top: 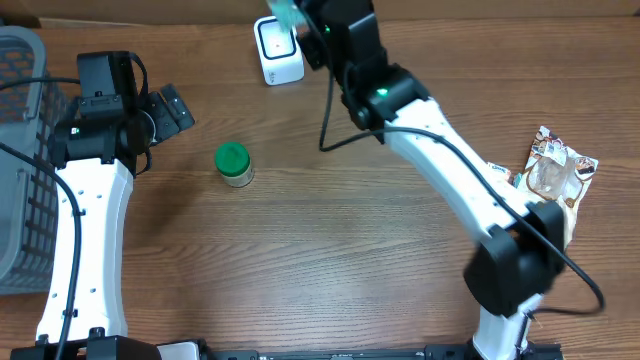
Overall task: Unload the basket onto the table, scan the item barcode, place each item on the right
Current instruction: 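Hold the teal pack's barcode in front of the white scanner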
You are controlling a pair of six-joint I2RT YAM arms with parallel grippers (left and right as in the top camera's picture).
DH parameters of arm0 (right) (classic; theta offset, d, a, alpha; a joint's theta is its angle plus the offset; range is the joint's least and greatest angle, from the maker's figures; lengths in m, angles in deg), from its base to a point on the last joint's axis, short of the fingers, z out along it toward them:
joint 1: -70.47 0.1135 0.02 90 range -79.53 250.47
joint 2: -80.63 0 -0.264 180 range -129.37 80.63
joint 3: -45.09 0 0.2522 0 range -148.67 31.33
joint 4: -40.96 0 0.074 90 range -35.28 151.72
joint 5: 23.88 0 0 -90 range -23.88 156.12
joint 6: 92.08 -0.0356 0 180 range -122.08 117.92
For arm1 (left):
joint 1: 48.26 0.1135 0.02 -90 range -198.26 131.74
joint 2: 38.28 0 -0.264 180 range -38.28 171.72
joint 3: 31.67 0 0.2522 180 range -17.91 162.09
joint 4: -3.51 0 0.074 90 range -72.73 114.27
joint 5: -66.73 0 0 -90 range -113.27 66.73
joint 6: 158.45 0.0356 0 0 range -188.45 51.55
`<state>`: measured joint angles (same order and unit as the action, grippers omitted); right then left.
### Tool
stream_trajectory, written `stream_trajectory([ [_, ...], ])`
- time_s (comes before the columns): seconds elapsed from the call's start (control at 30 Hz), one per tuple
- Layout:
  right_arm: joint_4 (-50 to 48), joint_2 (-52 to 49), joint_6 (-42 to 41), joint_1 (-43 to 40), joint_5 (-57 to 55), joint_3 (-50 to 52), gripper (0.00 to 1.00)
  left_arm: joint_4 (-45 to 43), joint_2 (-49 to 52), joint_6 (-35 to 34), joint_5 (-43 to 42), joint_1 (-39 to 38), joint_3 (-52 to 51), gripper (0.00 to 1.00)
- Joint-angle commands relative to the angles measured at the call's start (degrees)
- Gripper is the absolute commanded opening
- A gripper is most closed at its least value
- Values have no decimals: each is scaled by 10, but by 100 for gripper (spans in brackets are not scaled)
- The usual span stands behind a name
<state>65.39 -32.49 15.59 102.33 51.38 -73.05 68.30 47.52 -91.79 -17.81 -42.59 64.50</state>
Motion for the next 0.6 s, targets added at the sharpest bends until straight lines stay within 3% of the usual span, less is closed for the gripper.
stream_trajectory([
  [0.0, -90, -46, 179, -1, -33, -13, 4, -1, 5, 15, 7, 2, 0, 100],
  [0.33, -329, -191, 504, -1, -32, -13, 4, -1, 5, 15, 7, 2, 0, 99],
  [0.57, -389, -224, 527, -6, -24, -13, 4, -1, 5, 15, 7, 2, 0, 100],
])
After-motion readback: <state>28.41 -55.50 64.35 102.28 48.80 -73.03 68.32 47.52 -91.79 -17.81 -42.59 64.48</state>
